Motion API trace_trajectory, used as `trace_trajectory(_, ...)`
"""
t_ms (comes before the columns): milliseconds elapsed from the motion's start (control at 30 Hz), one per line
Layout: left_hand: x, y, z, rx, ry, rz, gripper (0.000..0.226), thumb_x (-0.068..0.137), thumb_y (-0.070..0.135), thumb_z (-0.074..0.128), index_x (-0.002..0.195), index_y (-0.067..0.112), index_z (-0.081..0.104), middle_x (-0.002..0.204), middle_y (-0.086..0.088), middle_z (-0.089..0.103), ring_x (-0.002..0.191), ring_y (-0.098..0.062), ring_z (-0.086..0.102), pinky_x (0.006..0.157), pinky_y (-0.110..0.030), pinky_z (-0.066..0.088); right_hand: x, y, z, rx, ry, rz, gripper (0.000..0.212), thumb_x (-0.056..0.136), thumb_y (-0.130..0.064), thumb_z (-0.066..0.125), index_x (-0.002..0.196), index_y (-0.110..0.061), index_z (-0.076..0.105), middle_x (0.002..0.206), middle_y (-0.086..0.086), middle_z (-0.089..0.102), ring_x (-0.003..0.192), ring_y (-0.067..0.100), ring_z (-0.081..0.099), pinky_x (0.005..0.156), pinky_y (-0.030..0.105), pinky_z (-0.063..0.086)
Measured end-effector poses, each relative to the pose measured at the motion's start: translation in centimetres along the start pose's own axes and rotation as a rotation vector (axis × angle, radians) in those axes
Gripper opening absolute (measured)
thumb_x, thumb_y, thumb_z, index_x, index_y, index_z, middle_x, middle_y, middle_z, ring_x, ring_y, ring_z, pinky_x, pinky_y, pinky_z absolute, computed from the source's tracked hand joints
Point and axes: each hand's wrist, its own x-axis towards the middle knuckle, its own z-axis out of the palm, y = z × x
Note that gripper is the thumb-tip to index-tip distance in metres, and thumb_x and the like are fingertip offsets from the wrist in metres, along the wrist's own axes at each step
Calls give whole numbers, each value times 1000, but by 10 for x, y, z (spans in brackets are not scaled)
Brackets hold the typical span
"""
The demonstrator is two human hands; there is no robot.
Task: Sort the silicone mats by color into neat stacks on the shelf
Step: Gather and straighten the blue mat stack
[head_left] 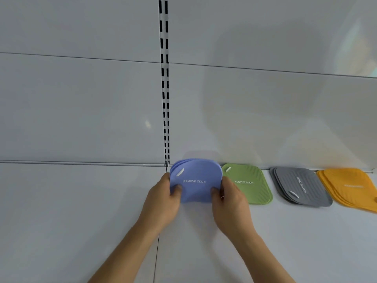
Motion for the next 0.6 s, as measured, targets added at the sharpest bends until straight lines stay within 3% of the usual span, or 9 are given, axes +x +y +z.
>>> trace_trajectory(100,13,3,-6,111,38,-20,7,96,24,55,96,17,57,79,0,63,75,-26,61,62,-34,46,14,-2,-4,-32,-53,-17,8,96,-15,57,95,-22,61,76,-5,65,72,22,57,65,37,46)
trace_trajectory(267,23,1,0,246,105,13,32,97,21,57,129,20,52,91,0,69,85,-26,65,74,-40,54,27,-2,14,-185,-87,-27,10,94,-16,54,99,-17,63,71,1,61,70,29,55,63,41,45)
trace_trajectory(400,24,-1,8,371,128,60,41,101,21,53,142,18,52,128,-1,68,116,-26,64,91,-33,47,30,-1,22,-288,-53,-52,19,94,-15,53,108,-12,65,86,8,69,80,34,62,63,37,37)
trace_trajectory(600,25,-10,14,473,177,122,37,101,24,54,137,15,59,117,-6,68,108,-29,64,88,-37,49,28,-2,28,-432,-22,-79,27,91,-8,55,116,-7,64,82,10,64,73,33,56,62,35,30)
